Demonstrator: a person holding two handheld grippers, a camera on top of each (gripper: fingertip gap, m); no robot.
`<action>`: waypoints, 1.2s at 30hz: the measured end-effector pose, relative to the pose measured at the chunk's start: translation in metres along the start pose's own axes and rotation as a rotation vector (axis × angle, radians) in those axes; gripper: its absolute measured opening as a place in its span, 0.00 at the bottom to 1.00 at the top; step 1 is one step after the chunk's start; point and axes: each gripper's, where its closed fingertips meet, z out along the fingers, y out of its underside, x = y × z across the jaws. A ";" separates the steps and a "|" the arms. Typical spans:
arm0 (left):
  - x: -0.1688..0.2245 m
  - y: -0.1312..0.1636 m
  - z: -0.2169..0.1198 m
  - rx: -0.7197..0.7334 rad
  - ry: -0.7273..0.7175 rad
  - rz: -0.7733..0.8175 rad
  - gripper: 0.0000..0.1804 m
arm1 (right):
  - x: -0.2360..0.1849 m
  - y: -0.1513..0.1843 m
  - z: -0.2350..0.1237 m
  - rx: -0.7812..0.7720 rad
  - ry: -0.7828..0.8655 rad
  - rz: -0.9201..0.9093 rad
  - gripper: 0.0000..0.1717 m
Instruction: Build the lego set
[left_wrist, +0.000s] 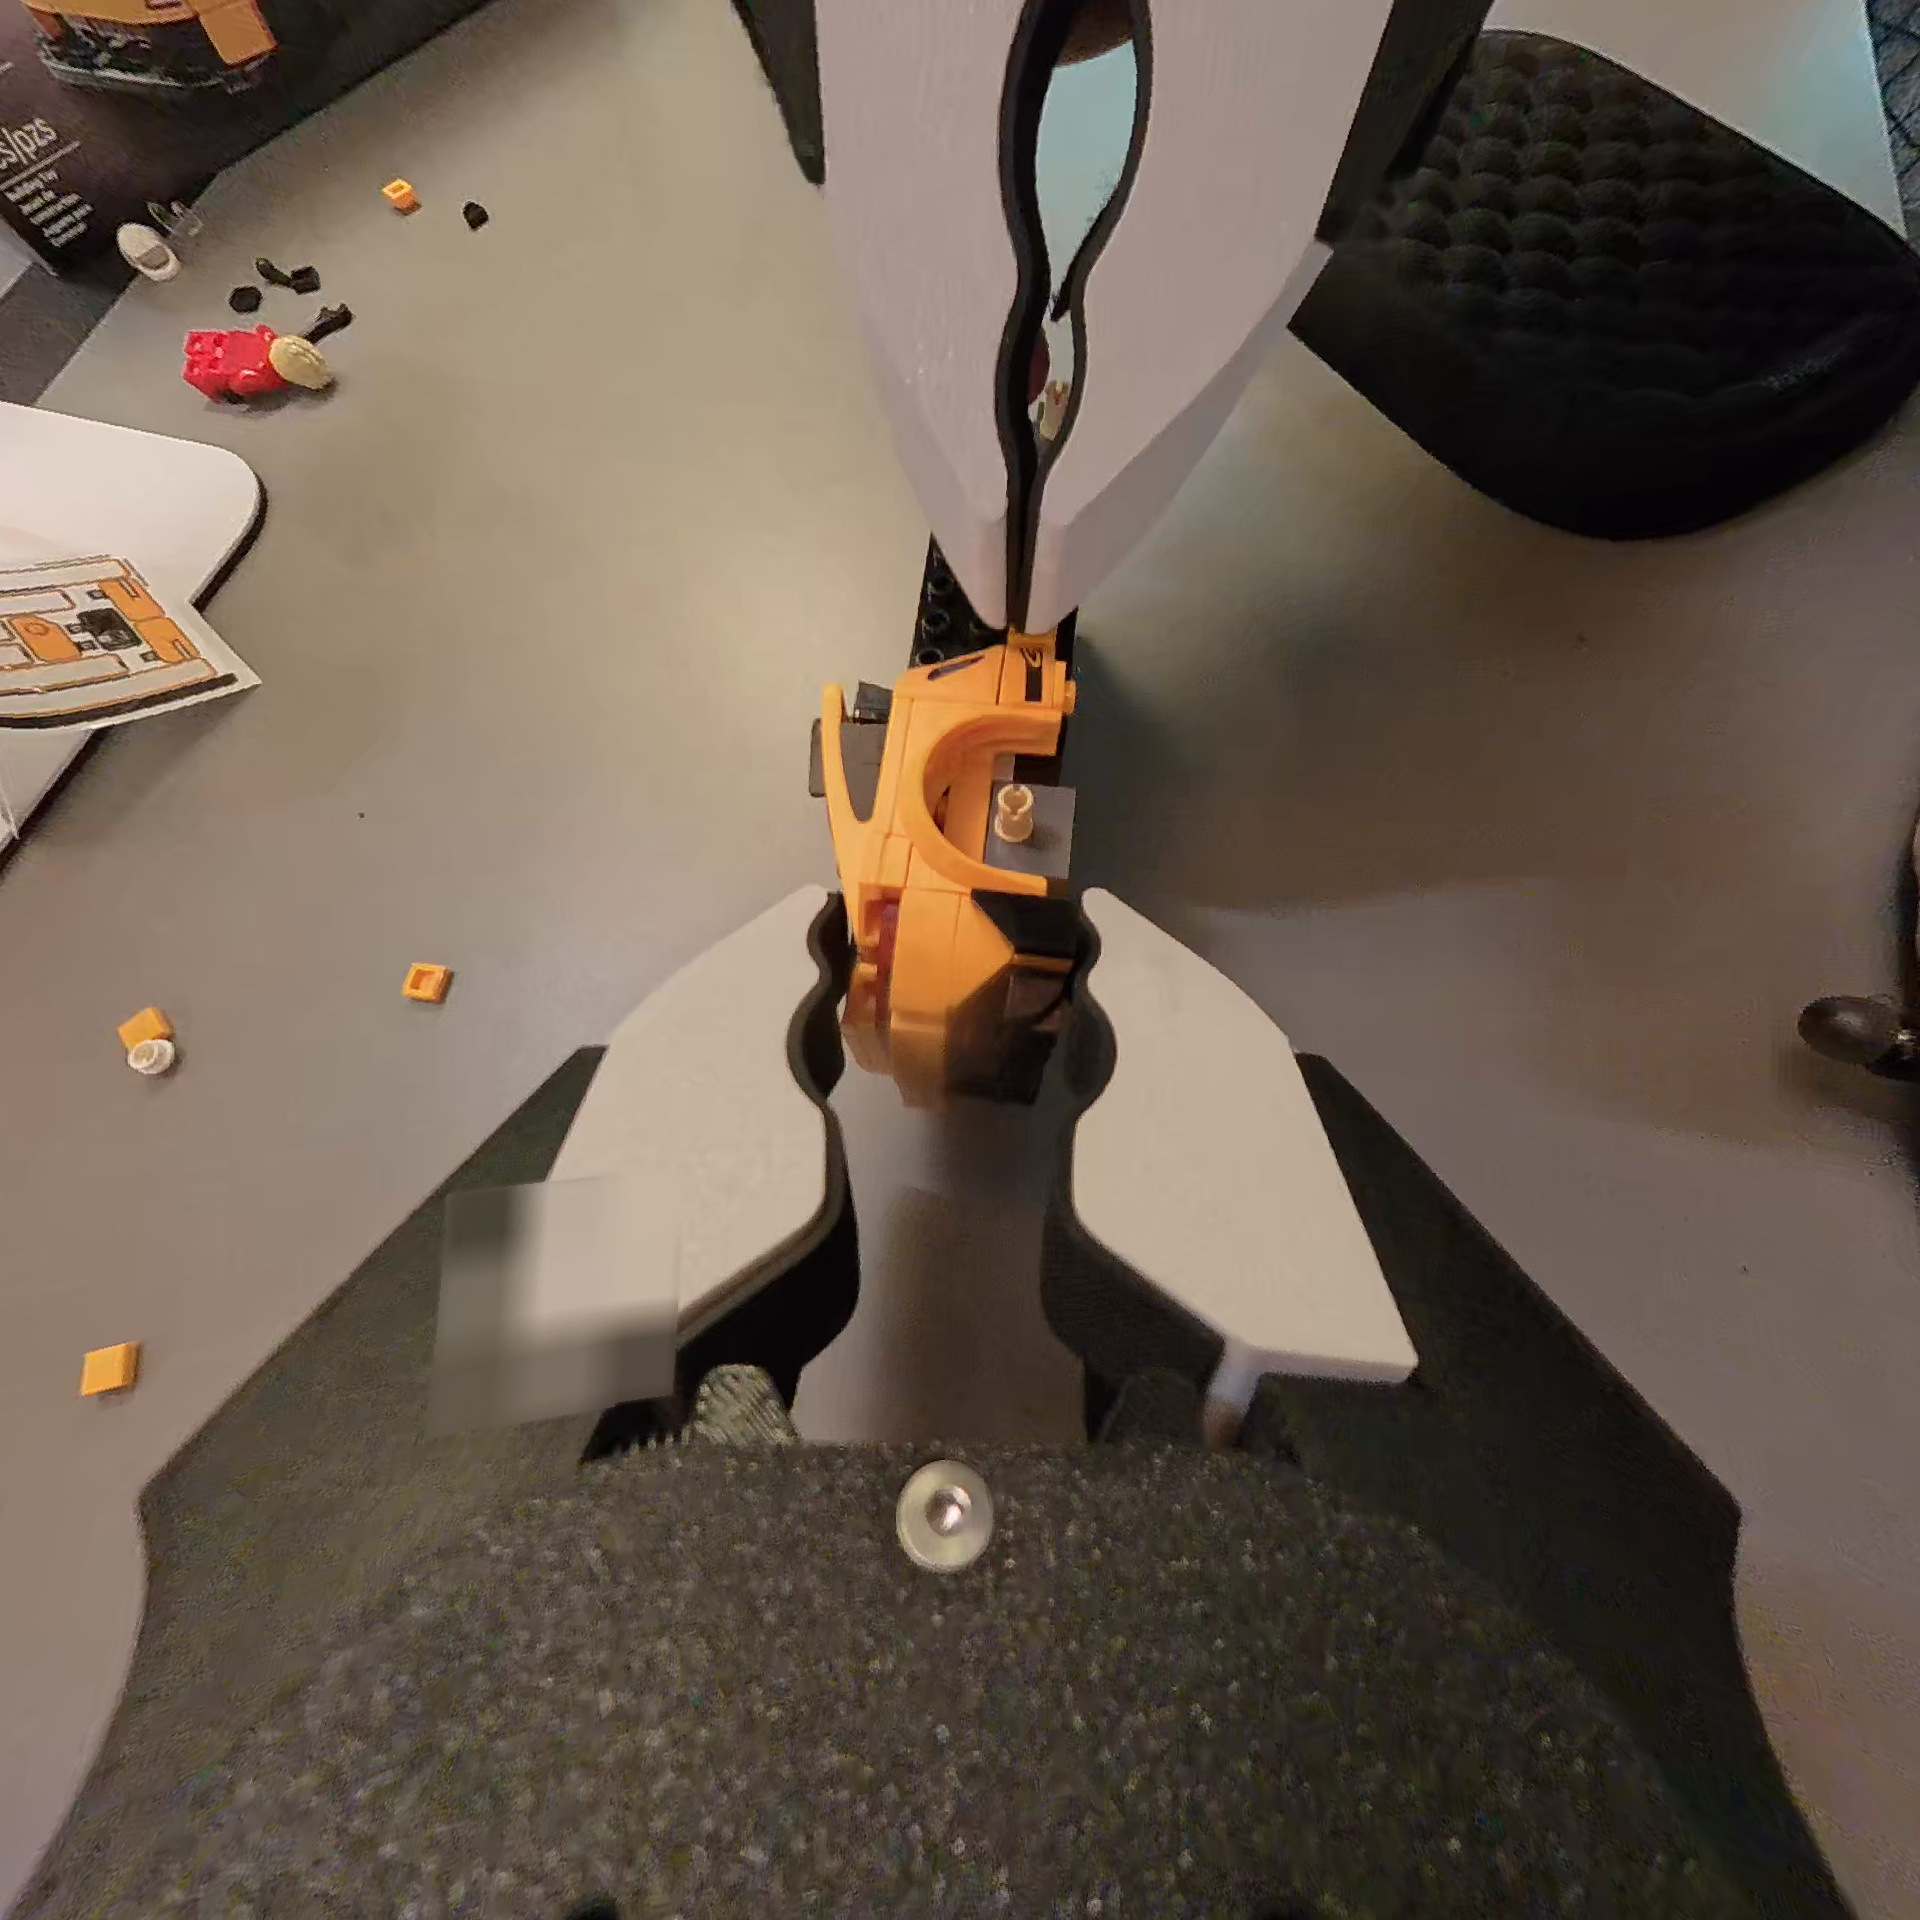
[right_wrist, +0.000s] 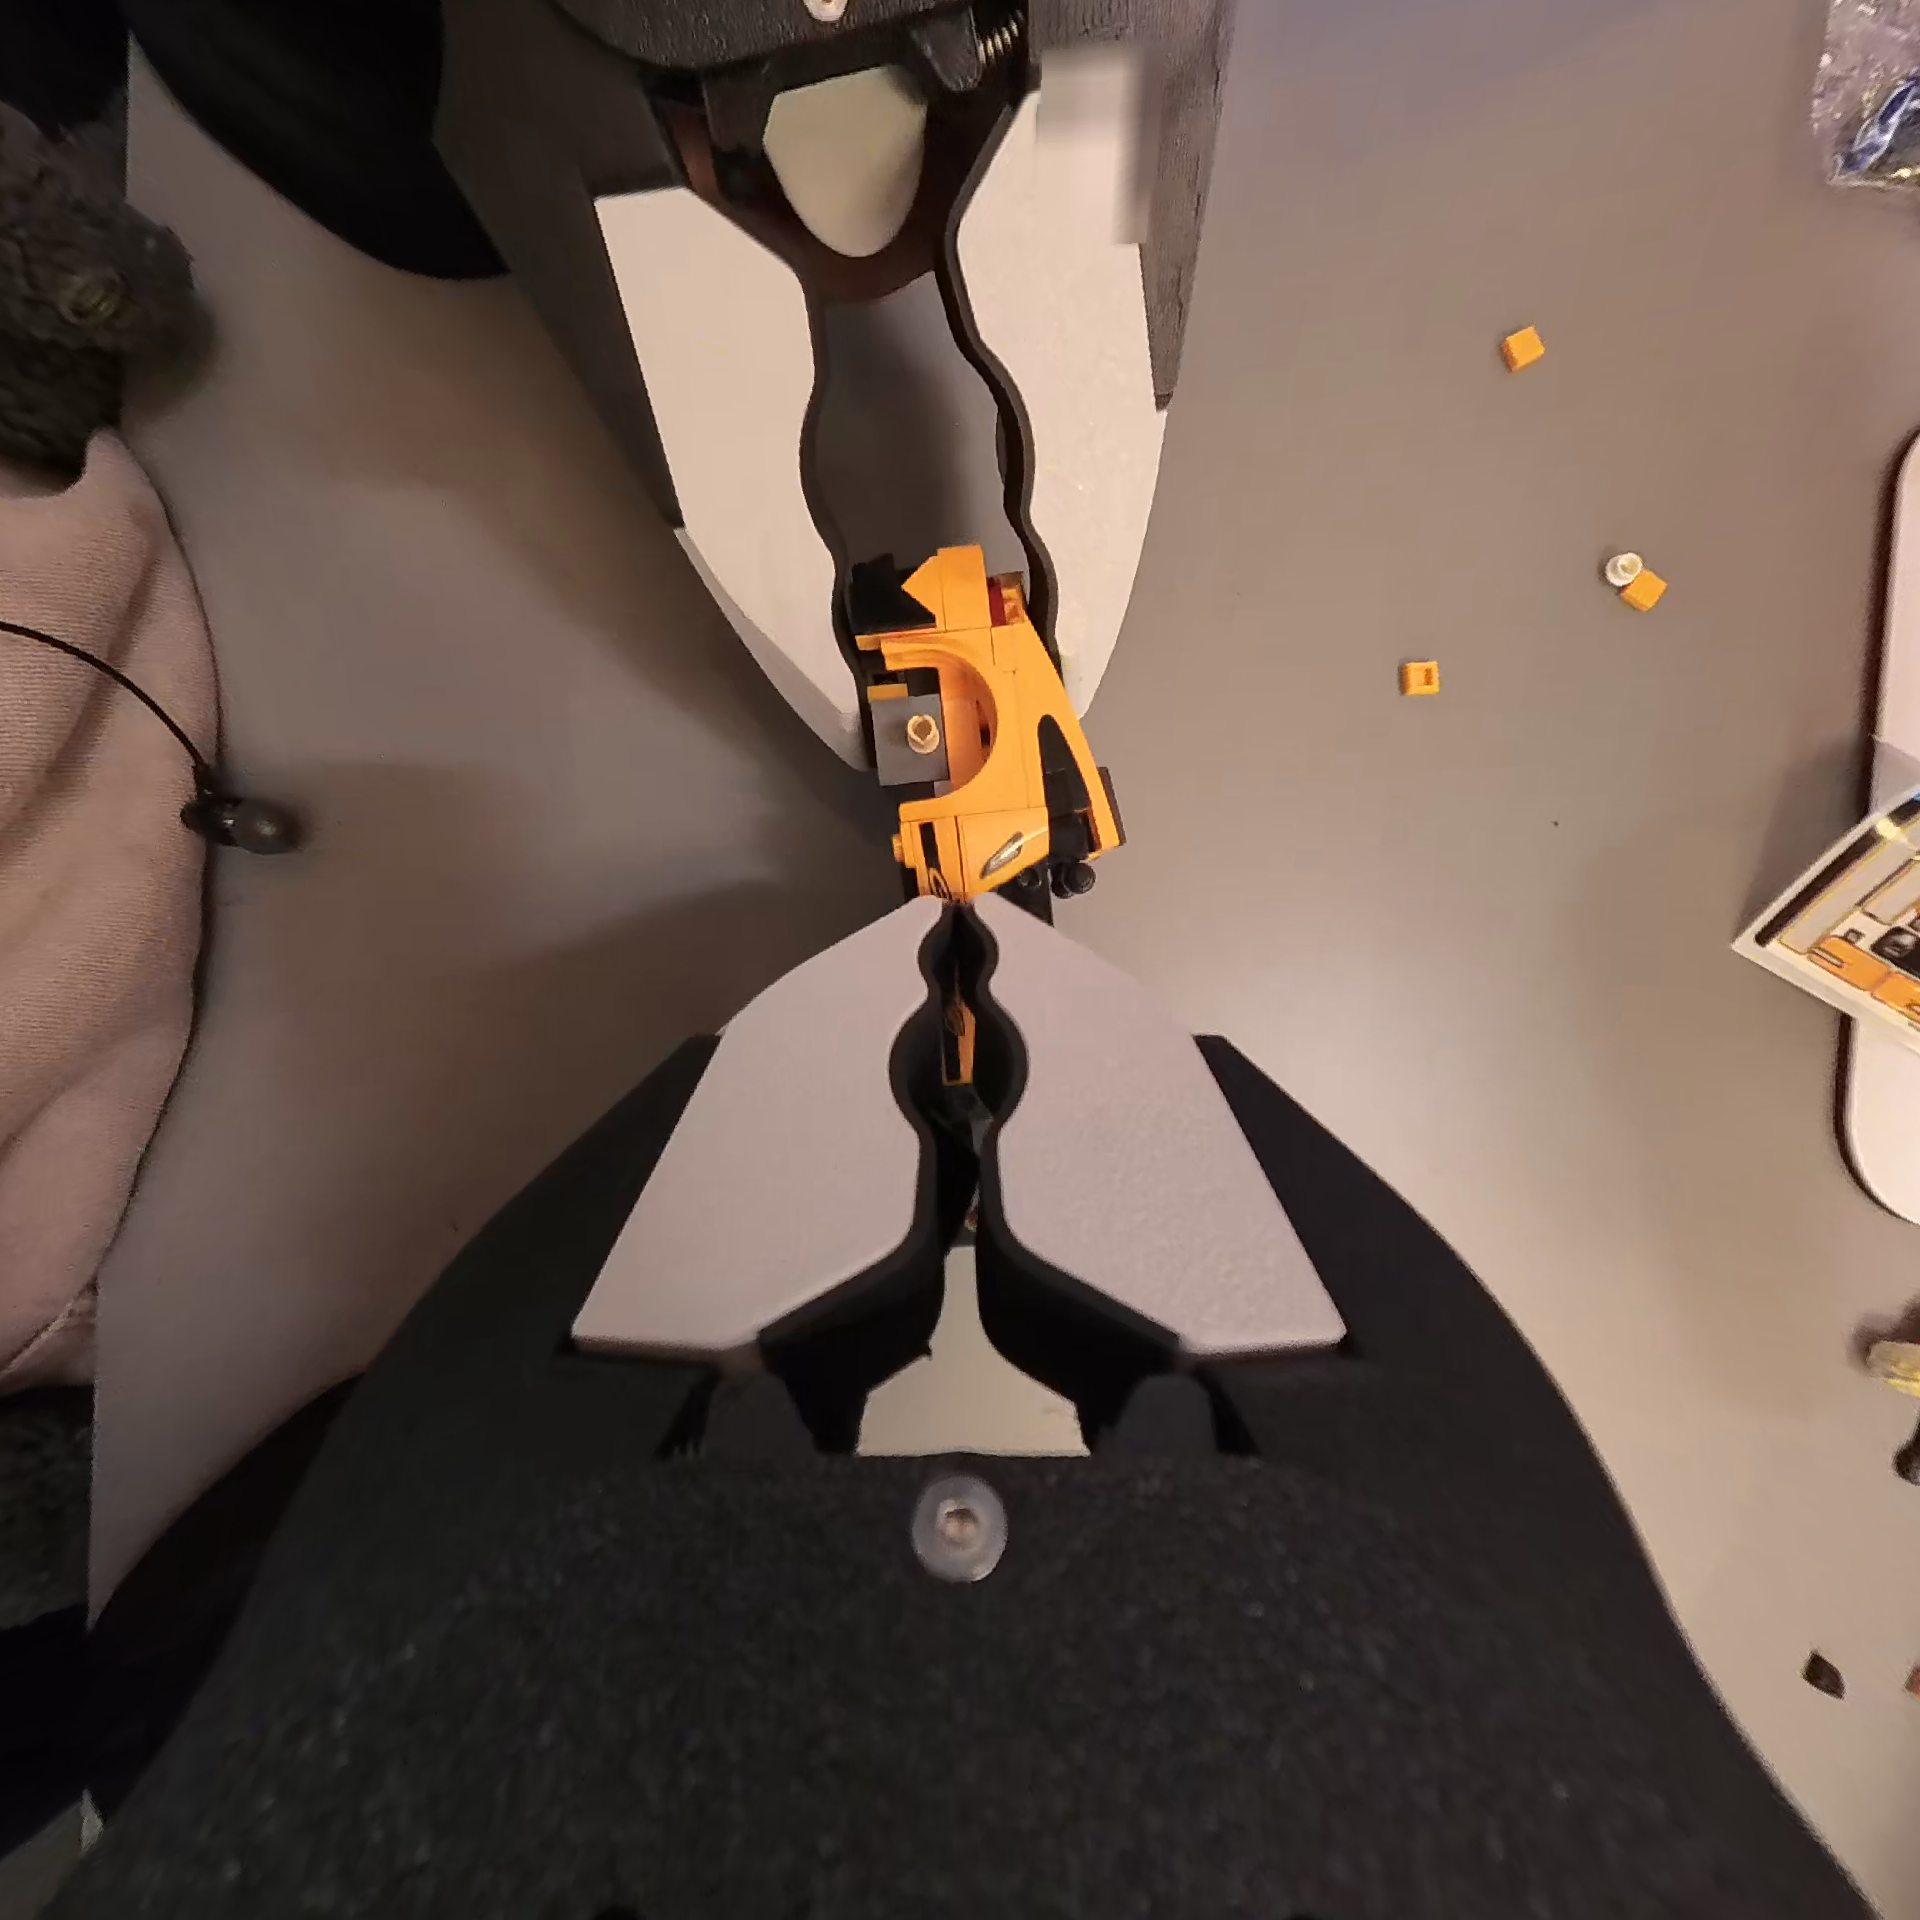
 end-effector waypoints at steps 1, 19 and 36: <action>0.000 0.000 0.000 0.002 0.000 0.000 0.22 | 0.000 0.000 0.000 -0.001 0.001 -0.002 0.00; -0.002 -0.002 -0.001 0.047 -0.041 0.082 0.22 | 0.022 0.002 -0.064 0.387 0.135 0.125 0.00; -0.006 -0.008 0.001 0.081 -0.175 0.360 0.22 | 0.002 0.037 -0.022 0.512 0.280 -0.090 0.32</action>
